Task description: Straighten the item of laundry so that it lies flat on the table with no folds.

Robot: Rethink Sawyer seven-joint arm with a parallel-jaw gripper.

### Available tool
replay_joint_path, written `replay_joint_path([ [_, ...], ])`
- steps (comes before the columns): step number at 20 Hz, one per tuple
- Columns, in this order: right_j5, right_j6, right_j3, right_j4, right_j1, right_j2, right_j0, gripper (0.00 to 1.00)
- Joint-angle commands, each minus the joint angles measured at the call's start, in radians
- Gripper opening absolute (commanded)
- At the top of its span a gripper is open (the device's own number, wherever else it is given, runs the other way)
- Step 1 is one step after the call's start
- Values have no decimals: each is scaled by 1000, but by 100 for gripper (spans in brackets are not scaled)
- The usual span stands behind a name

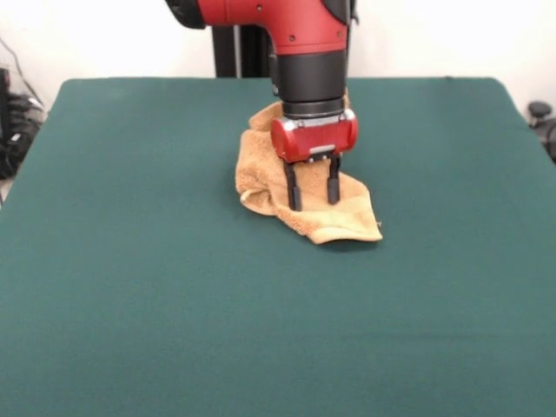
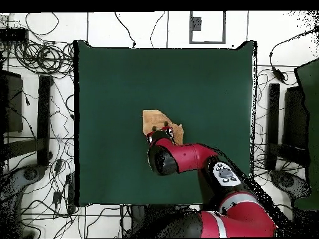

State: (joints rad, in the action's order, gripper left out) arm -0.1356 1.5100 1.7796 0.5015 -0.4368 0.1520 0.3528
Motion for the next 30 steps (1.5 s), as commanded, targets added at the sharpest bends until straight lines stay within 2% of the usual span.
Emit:
replay_joint_path([
  [1,15,172,-46,-44,67,27,-4,100],
  [9,-55,220,-45,-111,75,-24,-20,100],
  [19,155,43,-115,-21,84,173,164,100],
  [24,227,-66,-134,57,137,281,273,100],
  [30,259,-71,-157,107,159,324,334,100],
])
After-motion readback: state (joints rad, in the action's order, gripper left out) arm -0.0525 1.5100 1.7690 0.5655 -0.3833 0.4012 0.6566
